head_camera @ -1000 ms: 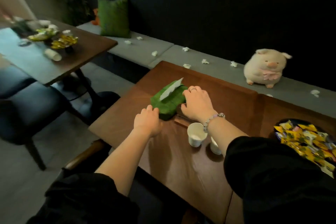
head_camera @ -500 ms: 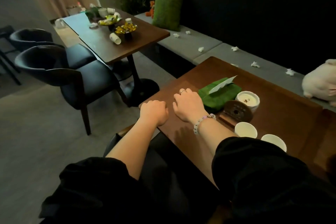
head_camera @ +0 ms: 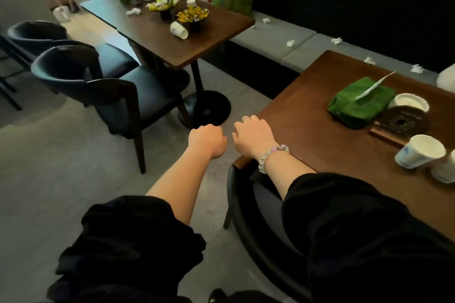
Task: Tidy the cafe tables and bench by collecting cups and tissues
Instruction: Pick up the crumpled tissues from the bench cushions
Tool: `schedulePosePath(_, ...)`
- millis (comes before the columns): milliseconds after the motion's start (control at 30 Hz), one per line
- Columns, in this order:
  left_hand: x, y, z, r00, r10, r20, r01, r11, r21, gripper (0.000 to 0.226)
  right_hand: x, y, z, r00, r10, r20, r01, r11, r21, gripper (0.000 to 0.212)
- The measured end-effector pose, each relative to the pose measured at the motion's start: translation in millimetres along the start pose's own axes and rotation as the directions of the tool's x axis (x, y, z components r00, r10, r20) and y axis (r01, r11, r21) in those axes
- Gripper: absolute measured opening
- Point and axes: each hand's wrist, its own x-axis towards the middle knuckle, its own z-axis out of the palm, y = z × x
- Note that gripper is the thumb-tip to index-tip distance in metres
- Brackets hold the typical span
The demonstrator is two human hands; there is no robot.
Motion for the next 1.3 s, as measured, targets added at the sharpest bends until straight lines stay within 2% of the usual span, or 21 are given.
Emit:
schedulePosePath(167, 3.5, -62.2, -2.8, 0.998, -0.008, -0.059, 0.009, 1.000, 0.016, 0.039, 22.3, -50.2, -1.7, 0.999, 0.000, -0.054, -0.001, 1.000, -0.018, 0.034)
schedulePosePath(267, 17.9, -83.6, -4.2, 0.992, -0.013, -0.125, 0.013, 1.000, 0.001, 0.039, 39.4, -56.8, -3.5, 0.998, 0.012, -0.064, -0.016, 0.999, -0.052, 0.037)
schedulePosePath(400, 39.7, -90.4, -3.4, 0.990, 0.056, -0.132, -0.054, 0.998, 0.021, 0.039, 65.1, -53.1, 0.0, 0.996, 0.057, -0.063, -0.061, 0.996, -0.065, 0.039)
schedulePosePath(567, 83.4, -105.3, -5.0, 0.982, 0.151, -0.116, -0.143, 0.987, 0.078, 0.039, 115.4, -55.7, 12.0, 0.991, 0.121, -0.049, -0.124, 0.991, -0.057, 0.039)
schedulePosePath(667, 127.2, -121.2, -13.8, 0.981, 0.161, -0.111, -0.150, 0.983, 0.105, 0.039, 157.3, -55.5, 16.8, 0.987, 0.152, -0.060, -0.154, 0.987, -0.034, 0.038)
schedulePosePath(1067, 279.7, -126.3, -44.7, 0.959, 0.280, 0.033, -0.282, 0.956, 0.077, 0.041, 282.2, -0.7, 10.1, 0.950, 0.310, 0.026, -0.310, 0.951, -0.010, 0.039)
schedulePosePath(1300, 369.0, -136.3, -64.7, 0.934, 0.355, 0.033, -0.357, 0.930, 0.091, 0.040, 356.1, 13.5, 3.5, 0.939, 0.343, 0.029, -0.342, 0.939, -0.026, 0.038)
